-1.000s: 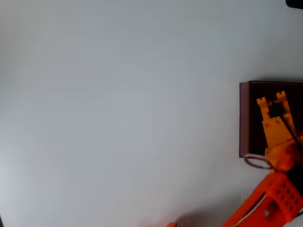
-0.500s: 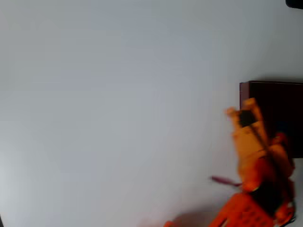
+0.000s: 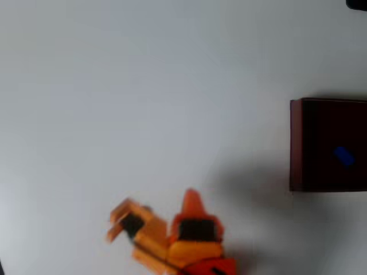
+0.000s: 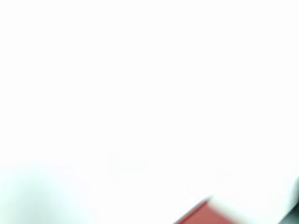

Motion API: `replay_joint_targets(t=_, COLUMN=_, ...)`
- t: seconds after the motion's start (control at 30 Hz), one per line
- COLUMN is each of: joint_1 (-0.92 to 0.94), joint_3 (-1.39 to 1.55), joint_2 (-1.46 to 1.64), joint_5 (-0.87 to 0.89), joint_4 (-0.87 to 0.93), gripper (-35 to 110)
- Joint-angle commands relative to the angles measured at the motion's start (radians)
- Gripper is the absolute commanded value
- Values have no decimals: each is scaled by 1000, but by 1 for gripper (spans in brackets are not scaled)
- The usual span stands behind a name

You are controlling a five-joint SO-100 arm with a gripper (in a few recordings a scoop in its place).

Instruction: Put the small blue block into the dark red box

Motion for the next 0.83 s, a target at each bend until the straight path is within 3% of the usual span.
replay_joint_targets(t=0.0, joint_1=-153, joint_3=144, joint_2=249, joint_5=-37, joint_4=35, gripper=0)
replay_joint_targets(t=0.23, joint_1=-302, joint_3=322, joint_2=253, joint_5=-132, joint_4=17, gripper=0)
replay_joint_targets(t=0.8, joint_1=-288, joint_3=410, joint_2=253, joint_5=-133, joint_4=-2, gripper=0)
